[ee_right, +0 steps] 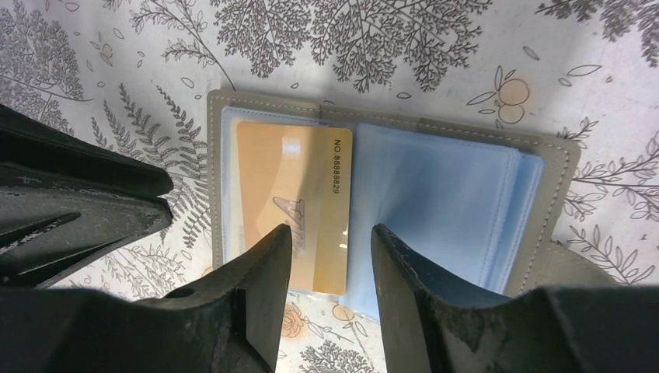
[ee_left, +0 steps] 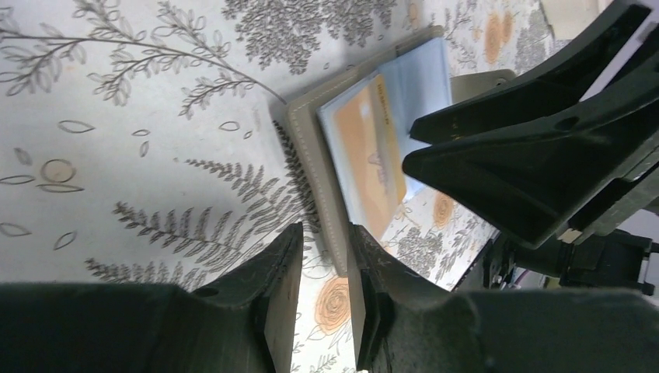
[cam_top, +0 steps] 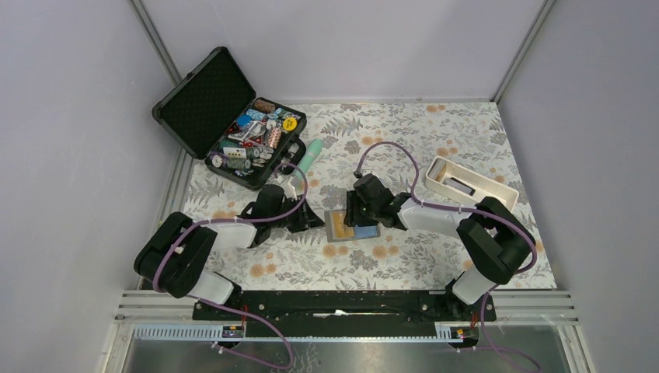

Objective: Put the credit cards into the card holder
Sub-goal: Insert the credit card into the card holder.

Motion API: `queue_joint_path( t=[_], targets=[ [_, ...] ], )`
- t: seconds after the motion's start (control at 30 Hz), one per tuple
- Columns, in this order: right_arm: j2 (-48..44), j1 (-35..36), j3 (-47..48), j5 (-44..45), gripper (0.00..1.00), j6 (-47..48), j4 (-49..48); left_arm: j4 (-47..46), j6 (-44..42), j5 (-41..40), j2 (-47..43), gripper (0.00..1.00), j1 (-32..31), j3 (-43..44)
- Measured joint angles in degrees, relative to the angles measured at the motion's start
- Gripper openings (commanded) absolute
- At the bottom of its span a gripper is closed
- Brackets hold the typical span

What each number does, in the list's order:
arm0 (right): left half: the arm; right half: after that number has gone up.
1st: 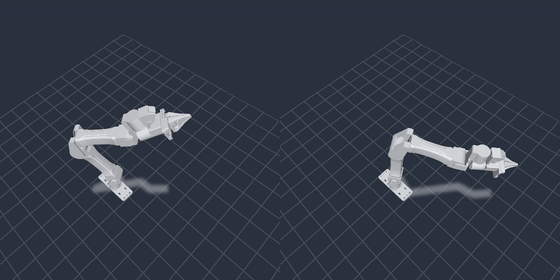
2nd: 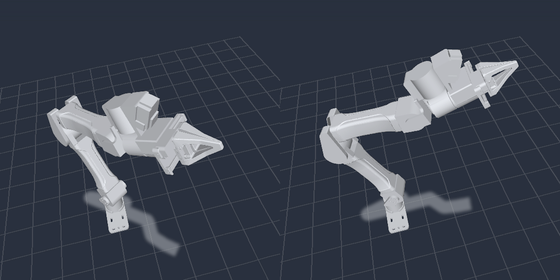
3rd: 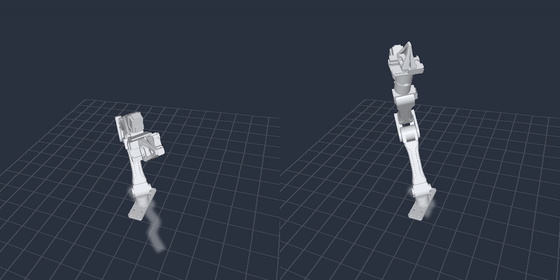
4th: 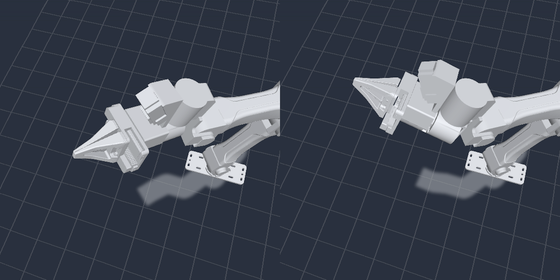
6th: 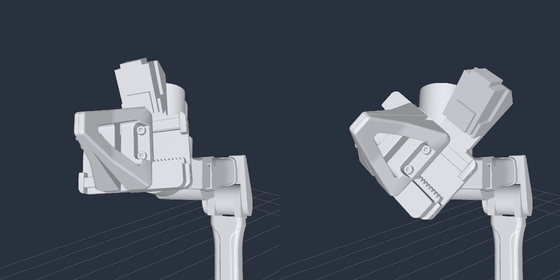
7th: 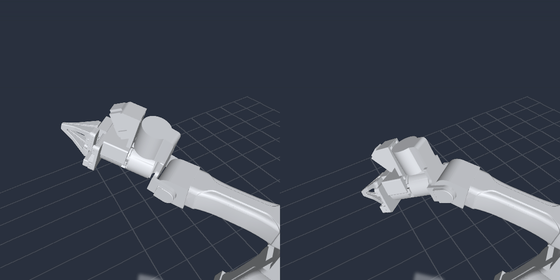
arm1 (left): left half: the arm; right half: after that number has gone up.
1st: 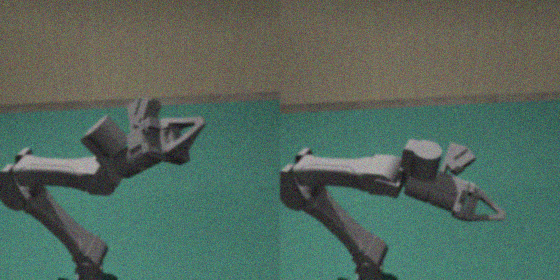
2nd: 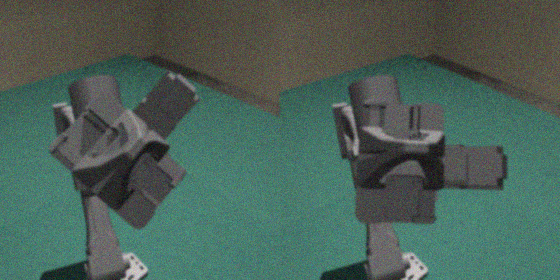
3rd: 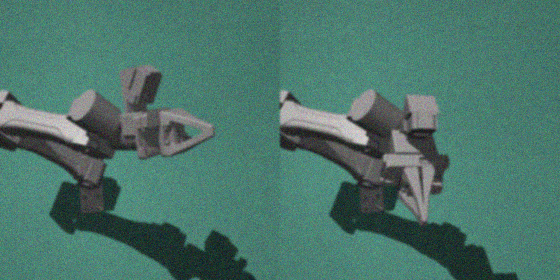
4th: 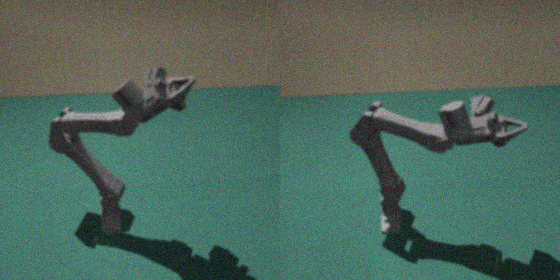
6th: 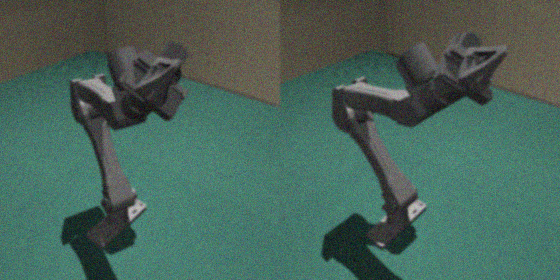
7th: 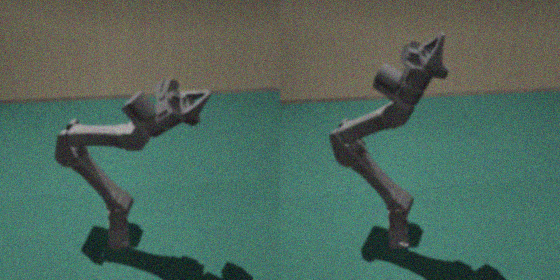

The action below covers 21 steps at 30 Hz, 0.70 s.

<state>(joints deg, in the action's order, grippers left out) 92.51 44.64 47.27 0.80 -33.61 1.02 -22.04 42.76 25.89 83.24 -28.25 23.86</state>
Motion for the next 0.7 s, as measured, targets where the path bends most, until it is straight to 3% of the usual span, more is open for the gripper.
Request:
queue_joint_path(
  t=[0.7],
  targets=[
    [0.52, 0.98, -0.31, -1.97, 0.43, -1.11, -0.02, -7.37, 4.28, 0.04, 5.40, 0.29, -3.17, 0.00]
  ],
)
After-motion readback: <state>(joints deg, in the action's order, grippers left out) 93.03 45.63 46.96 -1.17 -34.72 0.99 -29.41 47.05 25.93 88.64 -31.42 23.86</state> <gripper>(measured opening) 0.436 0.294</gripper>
